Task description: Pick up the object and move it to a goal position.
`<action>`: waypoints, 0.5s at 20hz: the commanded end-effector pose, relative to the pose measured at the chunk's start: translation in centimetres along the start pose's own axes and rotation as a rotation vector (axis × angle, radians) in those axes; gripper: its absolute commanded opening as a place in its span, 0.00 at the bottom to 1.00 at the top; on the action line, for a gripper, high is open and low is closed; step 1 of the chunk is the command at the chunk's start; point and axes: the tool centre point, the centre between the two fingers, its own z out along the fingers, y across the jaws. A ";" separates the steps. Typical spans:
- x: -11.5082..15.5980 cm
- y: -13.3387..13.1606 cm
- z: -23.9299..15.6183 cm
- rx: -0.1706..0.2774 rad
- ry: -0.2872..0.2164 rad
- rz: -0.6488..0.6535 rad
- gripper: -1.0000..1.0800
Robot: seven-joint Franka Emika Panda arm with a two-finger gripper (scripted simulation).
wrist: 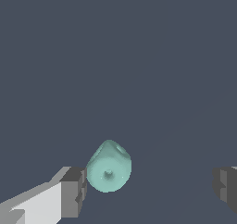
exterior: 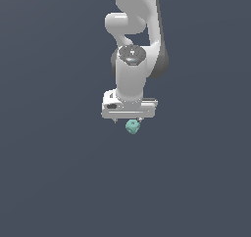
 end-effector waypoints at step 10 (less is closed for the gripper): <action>0.3 0.8 0.0 -0.016 0.007 -0.046 0.96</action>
